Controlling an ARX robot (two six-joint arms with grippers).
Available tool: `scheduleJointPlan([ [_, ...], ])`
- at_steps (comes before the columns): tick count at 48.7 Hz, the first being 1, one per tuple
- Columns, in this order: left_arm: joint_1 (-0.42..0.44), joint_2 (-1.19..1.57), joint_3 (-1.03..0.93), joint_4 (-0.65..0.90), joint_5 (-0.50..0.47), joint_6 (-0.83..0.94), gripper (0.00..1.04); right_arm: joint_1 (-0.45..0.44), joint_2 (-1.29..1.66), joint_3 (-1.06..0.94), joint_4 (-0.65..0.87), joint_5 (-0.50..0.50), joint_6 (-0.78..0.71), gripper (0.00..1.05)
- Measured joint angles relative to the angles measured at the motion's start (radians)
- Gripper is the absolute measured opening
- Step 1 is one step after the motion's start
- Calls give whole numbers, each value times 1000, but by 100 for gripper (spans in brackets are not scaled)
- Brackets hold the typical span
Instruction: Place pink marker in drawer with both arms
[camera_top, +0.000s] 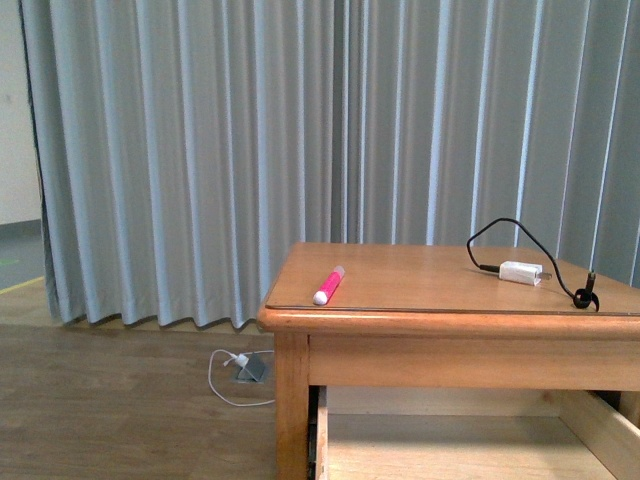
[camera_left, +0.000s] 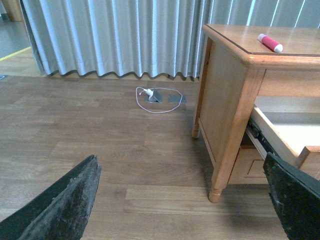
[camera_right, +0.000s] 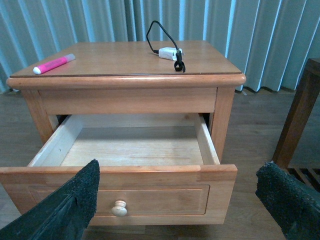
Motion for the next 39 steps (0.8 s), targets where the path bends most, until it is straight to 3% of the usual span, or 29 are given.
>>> scheduleJointPlan([
  [22,0,0,0,0,-1,0,99,0,0,0,0,0,-1,96],
  [26,-95,81,28,-63,-216,-80,99,0,0,0,0,0,-1,96],
  [28,-146,149,48,-54,-275,-107,99,0,0,0,0,0,-1,96],
  [32,-195,266,105,2,-277,-119,99,0,0,0,0,-2,-2,96],
  [39,-196,555,301,159,-198,-113,99,0,0,0,0,-1,-2,96],
])
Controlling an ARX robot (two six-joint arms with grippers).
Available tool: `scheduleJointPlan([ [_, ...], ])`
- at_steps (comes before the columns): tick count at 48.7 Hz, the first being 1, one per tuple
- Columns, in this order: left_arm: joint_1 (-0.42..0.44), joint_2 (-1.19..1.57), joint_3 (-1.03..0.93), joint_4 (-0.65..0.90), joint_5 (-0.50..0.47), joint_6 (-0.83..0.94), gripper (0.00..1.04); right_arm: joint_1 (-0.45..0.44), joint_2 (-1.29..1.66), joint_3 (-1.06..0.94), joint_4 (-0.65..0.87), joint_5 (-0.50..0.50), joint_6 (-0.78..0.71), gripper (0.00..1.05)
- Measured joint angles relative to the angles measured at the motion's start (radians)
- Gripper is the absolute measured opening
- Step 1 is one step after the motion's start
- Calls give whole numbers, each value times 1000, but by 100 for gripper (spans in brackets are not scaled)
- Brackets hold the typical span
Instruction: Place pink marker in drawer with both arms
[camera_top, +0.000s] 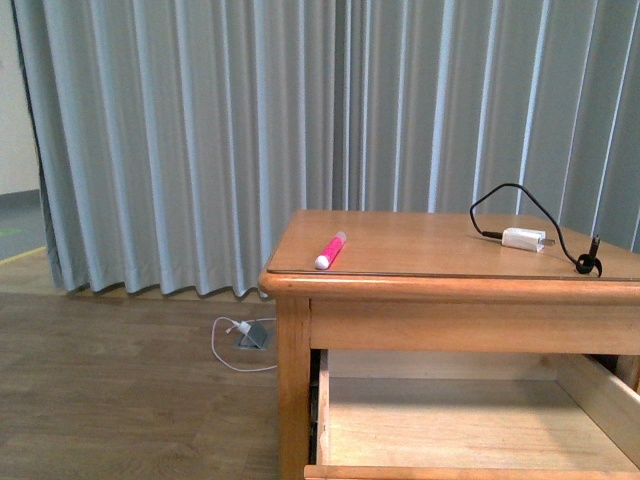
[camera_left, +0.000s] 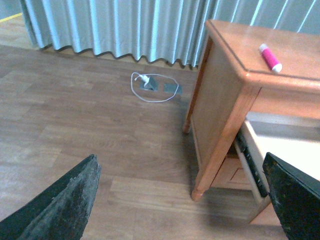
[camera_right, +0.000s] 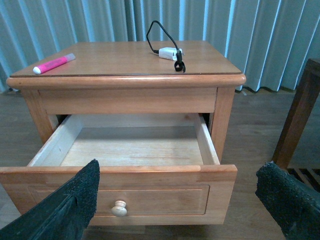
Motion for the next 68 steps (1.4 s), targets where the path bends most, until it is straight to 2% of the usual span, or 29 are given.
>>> scheduleJointPlan([
  [10,-39,406,266,183,39,75,99,0,0,0,0,0,0,96],
  [21,-100,788,541,221,52,97,99,0,0,0,0,0,0,96],
  [29,-148,1041,774,191,62,111,99,0,0,0,0,0,0,96],
  [47,-214,1416,1188,61,29,111,99,0,0,0,0,0,0,96],
  [58,-240,1569,1397,-37,14,93,99,0,0,0,0,0,0,96],
  [68,-254,1635,1493,-99,7,87,99,0,0,0,0,0,0,96],
])
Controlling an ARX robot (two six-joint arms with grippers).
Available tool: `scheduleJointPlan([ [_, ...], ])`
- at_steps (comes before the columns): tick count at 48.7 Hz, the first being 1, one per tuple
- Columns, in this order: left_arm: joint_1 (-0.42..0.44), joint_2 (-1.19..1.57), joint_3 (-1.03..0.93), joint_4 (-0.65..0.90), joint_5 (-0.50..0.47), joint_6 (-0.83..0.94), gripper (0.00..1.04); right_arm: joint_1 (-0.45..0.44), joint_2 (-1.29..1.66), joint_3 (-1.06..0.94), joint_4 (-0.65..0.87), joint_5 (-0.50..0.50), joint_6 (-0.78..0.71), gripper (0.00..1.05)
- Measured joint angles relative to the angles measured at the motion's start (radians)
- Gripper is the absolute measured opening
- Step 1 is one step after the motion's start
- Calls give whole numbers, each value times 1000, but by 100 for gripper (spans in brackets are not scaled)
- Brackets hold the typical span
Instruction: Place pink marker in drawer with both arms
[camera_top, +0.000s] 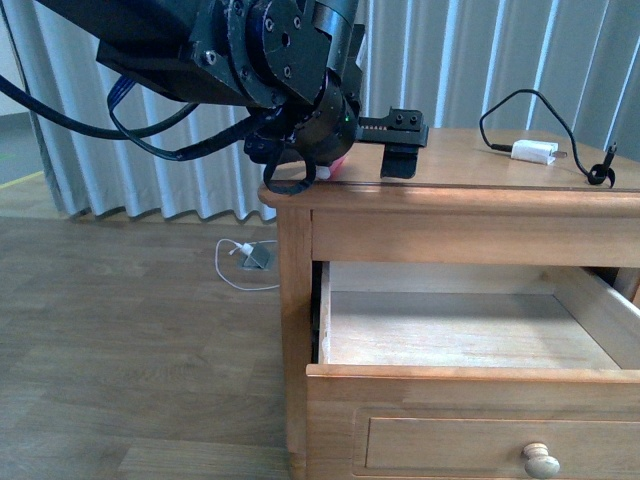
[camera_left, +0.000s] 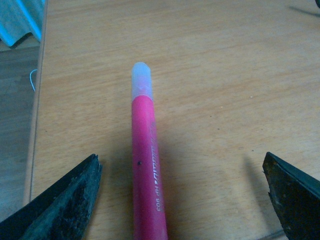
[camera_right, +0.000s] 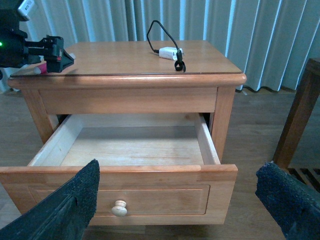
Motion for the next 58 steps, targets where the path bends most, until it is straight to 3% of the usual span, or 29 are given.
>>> scheduleJointPlan([
  [15,-3,26,37,-61,-19,-4,96,0,0,0,0,0,0,96],
  [22,-3,26,39,-86,-24,-6,64,0,0,0,0,0,0,96],
  [35,4,-13,-34,-39,11,32,25,0,0,0,0,0,0,96],
  [39,11,-45,-91,10,60,61,16,0,0,0,0,0,0,96],
  [47,31,-133,-251,134,235,111,15,0,0,0,0,0,0,96],
  [58,61,-336,-493,192,596,237,15,0,0,0,0,0,0,96],
])
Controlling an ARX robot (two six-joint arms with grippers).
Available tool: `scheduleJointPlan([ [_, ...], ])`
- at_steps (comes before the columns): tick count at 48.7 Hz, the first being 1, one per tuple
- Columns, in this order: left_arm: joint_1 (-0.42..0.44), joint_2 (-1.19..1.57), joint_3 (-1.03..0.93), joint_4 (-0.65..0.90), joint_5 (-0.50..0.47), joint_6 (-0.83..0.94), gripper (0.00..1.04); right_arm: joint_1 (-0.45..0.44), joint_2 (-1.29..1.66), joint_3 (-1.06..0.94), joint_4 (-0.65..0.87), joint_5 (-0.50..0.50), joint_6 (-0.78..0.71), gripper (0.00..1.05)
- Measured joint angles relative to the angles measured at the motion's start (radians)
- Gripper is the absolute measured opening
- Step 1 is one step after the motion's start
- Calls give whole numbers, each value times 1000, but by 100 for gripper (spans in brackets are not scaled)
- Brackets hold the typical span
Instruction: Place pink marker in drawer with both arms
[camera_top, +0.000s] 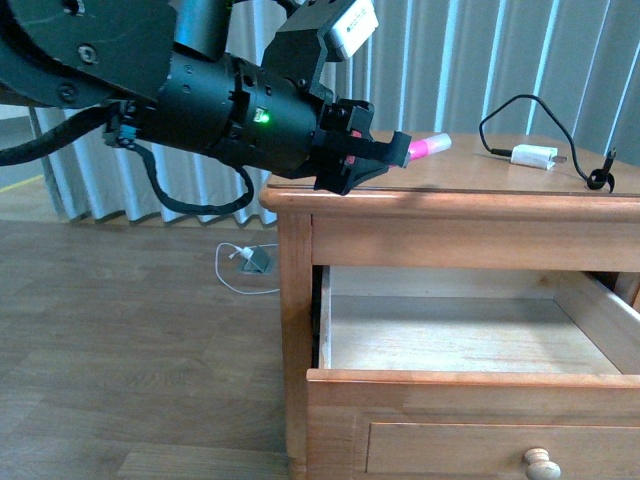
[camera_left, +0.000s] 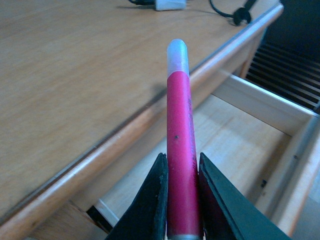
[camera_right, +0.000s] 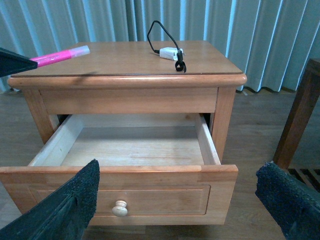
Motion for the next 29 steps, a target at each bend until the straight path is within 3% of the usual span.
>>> scheduleJointPlan([
  [4,1,-19,-61,1,51,34,15,0,0,0,0,0,0,96],
  [29,-64,162,-108,50,-18,87,15,0,0,0,0,0,0,96],
])
